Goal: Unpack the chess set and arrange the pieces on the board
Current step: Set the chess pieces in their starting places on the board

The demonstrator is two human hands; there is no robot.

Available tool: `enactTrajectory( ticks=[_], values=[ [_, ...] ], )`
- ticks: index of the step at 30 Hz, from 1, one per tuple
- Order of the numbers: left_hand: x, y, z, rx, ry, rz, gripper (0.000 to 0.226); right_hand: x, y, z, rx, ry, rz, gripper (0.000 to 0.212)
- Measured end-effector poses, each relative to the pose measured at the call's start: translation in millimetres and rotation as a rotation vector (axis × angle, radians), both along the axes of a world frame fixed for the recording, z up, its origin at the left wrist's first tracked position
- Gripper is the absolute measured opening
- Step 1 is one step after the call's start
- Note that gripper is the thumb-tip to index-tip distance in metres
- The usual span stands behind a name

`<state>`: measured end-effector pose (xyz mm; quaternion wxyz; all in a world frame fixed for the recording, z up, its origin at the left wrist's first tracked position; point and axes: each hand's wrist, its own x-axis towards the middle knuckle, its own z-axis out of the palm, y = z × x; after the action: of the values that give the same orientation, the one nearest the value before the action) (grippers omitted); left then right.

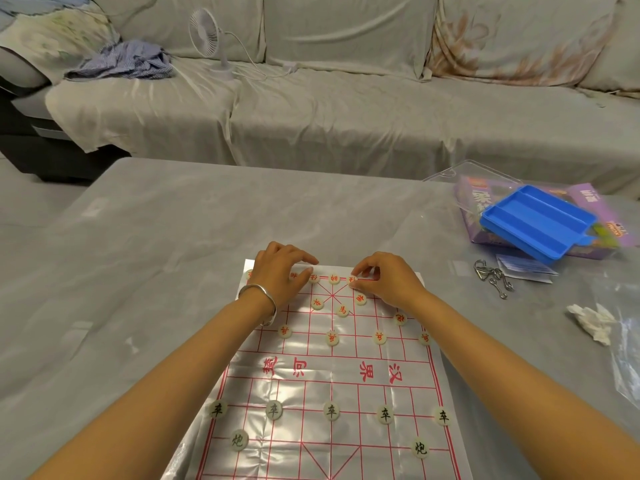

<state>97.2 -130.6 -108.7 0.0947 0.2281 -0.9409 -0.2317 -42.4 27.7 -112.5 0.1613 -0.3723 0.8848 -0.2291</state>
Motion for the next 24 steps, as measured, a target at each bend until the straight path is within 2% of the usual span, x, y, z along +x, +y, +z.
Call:
enactTrajectory(
  ticks=[9,13,18,24],
  values=[
    [7,0,-2,0.000,0.032,-0.020,0.022,-3,8,3,-0.016,-0.015,0.006,0.027],
    [12,3,0,0.045,0.023,-0.019,0.020,-4,17,13,-0.086,-0.053,0.024,0.015],
    [20,13,-4,0.032,-0.120,-0.076,0.026,4,28,11,0.033,-0.074,0.162,0.031],
    [19,24,1,0.003,-0.117,-0.103,0.030,12,35,6,0.025,-0.038,0.158,0.029]
  ],
)
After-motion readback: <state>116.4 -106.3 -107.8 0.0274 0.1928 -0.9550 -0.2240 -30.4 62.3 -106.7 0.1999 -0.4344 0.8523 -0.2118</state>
